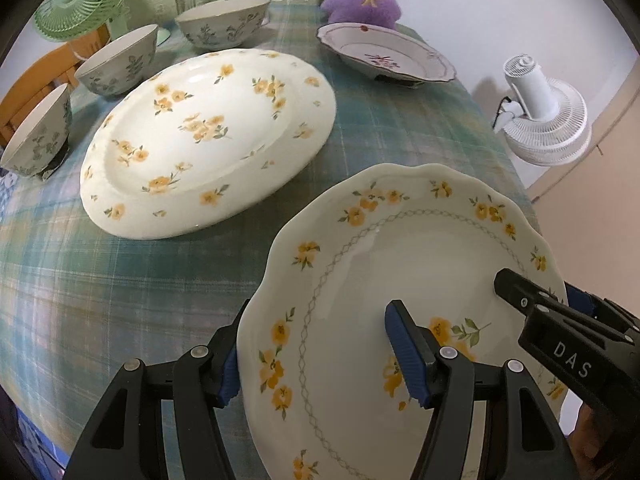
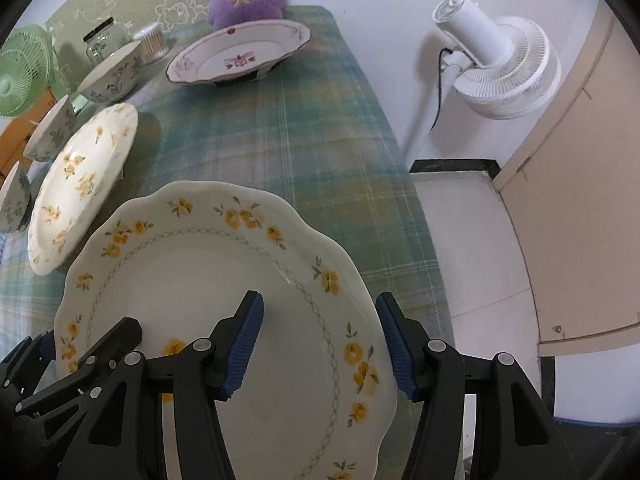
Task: Organize plates and bowls
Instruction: 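Lift and carry the scalloped plate toward the beaded-rim flower plate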
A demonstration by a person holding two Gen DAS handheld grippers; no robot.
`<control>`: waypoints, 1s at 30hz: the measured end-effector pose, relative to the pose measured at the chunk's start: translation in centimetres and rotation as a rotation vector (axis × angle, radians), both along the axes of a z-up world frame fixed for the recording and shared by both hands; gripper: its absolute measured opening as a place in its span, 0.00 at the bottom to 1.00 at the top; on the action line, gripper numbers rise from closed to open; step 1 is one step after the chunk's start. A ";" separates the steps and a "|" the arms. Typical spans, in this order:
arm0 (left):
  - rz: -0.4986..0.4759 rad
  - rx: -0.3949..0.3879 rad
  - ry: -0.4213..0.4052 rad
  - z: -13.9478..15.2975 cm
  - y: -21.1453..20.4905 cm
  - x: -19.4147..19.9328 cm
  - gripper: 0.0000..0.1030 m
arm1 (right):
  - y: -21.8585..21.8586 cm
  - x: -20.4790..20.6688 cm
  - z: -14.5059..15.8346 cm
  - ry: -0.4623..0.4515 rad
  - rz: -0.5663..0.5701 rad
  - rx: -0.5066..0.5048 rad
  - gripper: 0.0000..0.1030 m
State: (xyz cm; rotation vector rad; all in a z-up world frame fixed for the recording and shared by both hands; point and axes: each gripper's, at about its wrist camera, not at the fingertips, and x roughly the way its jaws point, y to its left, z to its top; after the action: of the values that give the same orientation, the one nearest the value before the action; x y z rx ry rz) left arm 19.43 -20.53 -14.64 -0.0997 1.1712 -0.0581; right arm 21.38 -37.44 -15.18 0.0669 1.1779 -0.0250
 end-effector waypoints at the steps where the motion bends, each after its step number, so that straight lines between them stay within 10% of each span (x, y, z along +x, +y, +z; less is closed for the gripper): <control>1: 0.010 0.003 -0.006 0.0 0.1 0.1 0.63 | 0.0 0.1 -0.1 0.000 0.007 0.008 0.60; 30: 0.010 0.059 -0.111 7.6 5.9 2.7 0.82 | 5.9 2.3 7.8 -0.105 0.054 0.039 0.73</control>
State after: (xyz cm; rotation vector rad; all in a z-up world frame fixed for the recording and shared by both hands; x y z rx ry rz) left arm 22.16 -14.65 -7.08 -0.0497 1.0605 -0.0205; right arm 23.69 -31.56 -7.43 0.0698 1.0750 0.0488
